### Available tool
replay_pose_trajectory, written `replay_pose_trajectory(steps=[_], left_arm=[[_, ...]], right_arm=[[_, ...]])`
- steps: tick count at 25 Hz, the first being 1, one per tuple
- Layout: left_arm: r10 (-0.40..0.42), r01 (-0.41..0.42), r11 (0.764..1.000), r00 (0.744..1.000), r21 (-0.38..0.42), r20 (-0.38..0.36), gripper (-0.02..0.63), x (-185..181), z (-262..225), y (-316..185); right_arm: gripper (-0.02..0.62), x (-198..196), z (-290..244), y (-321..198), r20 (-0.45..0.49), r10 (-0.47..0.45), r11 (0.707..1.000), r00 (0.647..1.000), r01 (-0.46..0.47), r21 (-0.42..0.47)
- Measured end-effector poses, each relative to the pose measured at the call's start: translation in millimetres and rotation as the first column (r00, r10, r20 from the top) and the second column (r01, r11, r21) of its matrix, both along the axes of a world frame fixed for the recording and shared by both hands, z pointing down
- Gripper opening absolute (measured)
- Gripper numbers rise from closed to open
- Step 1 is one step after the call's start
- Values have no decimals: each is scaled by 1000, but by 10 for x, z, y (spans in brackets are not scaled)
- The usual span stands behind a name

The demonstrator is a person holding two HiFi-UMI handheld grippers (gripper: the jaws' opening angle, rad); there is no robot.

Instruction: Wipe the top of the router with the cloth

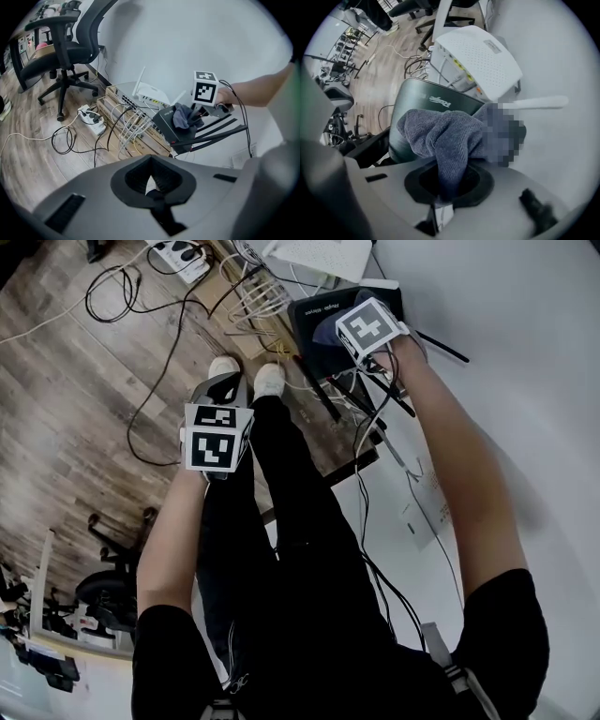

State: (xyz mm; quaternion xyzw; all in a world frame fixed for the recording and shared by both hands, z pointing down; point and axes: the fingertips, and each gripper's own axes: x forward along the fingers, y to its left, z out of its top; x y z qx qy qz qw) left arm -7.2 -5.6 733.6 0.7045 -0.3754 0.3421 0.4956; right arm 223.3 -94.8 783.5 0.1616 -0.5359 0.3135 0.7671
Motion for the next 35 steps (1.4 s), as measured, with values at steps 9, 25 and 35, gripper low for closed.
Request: replay_pose_trajectory(steps=[9,25,35], left_arm=[[46,-46,999,999,-14,-13,11,135,81,123],[24,-24,999,1000,-38,-7,11,276,249,319],[38,-39,999,999,-34,-10,11,507,245,333]], right_arm=[[44,488,91,-260,-113,-68,994,991,78,82],[44,833,124,-355,-129,-57,991,990,71,113],[44,1071,161,-492,-181,-124,985,976,144,98]])
